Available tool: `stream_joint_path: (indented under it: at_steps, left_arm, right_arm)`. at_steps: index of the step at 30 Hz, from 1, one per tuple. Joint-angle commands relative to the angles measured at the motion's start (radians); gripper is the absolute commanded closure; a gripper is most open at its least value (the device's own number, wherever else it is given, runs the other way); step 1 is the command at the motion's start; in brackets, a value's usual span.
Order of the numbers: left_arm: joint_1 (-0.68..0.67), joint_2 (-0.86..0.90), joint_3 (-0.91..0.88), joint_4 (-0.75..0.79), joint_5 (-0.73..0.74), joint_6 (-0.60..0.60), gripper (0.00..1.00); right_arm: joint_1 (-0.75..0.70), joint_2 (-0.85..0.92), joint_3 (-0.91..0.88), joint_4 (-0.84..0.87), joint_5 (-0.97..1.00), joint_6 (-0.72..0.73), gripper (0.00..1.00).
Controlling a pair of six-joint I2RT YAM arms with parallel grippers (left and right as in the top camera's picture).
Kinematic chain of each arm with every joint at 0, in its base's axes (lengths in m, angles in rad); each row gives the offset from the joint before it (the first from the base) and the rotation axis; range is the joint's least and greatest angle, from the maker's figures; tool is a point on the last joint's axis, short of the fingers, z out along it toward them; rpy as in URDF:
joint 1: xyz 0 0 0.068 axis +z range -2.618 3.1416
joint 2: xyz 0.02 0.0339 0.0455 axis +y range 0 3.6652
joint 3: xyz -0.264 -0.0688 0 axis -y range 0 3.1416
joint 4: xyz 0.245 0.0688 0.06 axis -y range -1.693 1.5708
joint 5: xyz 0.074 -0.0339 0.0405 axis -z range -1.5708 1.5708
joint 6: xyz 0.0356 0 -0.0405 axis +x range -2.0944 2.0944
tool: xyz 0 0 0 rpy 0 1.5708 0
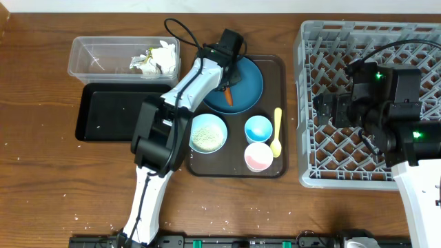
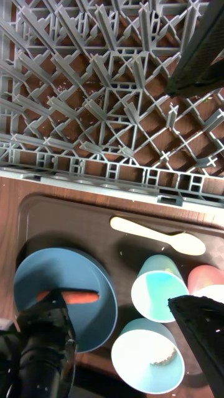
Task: Sort waste into correct bins and load items into the dishwasher rack
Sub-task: 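Reach the left gripper to the plate and grasp the carrot, then carry the carrot left and drop it onto the black tray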
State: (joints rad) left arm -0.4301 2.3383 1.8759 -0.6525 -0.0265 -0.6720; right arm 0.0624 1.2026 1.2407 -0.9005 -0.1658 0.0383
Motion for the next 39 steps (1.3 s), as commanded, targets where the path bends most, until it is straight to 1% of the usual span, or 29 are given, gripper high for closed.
stream_joint_path:
  at_steps: [1, 3, 5, 9, 11, 14, 16, 18, 21, 25, 28, 32, 36, 38, 39]
  left_arm:
    - [0.014, -0.132, 0.018, -0.01, 0.008, 0.055, 0.78]
    - [0.026, -0.204, 0.018, -0.044, 0.007, 0.092, 0.78]
    - [0.049, -0.272, 0.018, -0.103, 0.007, 0.099, 0.78]
    - [0.126, -0.381, 0.018, -0.264, 0.006, 0.116, 0.78]
    - [0.176, -0.408, 0.018, -0.348, 0.005, 0.143, 0.78]
    - [0.271, -0.414, 0.013, -0.496, -0.046, 0.145, 0.78]
    - [0.335, -0.414, -0.028, -0.535, -0.084, 0.145, 0.8]
    - [0.397, -0.413, -0.092, -0.52, -0.098, 0.143, 0.8]
    - [0.481, -0.413, -0.211, -0.439, -0.097, 0.125, 0.8]
    - [0.564, -0.413, -0.379, -0.266, -0.091, 0.09, 0.79]
    - [0.595, -0.41, -0.469, -0.157, -0.09, 0.089, 0.77]
    - [0.609, -0.41, -0.53, -0.099, -0.09, 0.072, 0.64]
    - [0.608, -0.412, -0.518, -0.096, -0.089, 0.078, 0.56]
    - [0.608, -0.42, -0.492, -0.106, -0.053, 0.133, 0.54]
    - [0.608, -0.43, -0.48, -0.11, -0.025, 0.165, 0.51]
  right_arm:
    - [-0.003, 0.002, 0.018, -0.001, -0.011, 0.009, 0.01]
    - [-0.003, 0.002, 0.018, -0.001, -0.011, 0.009, 0.01]
    - [-0.003, 0.002, 0.018, -0.002, -0.011, 0.009, 0.01]
    - [-0.003, 0.002, 0.018, -0.002, -0.011, 0.009, 0.01]
    - [-0.003, 0.002, 0.018, -0.002, -0.011, 0.01, 0.01]
    - [-0.003, 0.002, 0.018, -0.001, -0.011, 0.009, 0.01]
    - [-0.003, 0.002, 0.018, -0.001, -0.011, 0.009, 0.01]
    - [-0.003, 0.002, 0.018, -0.001, -0.011, 0.009, 0.01]
    - [-0.003, 0.002, 0.018, 0.0, -0.011, 0.01, 0.01]
    - [-0.003, 0.002, 0.018, -0.001, -0.011, 0.01, 0.01]
    - [-0.003, 0.002, 0.018, -0.001, -0.011, 0.01, 0.01]
    - [-0.003, 0.002, 0.018, -0.002, -0.012, 0.016, 0.01]
    - [-0.003, 0.002, 0.018, -0.001, -0.019, 0.017, 0.01]
    - [-0.003, 0.002, 0.018, -0.002, -0.019, 0.017, 0.01]
    - [-0.003, 0.002, 0.018, -0.002, -0.019, 0.017, 0.01]
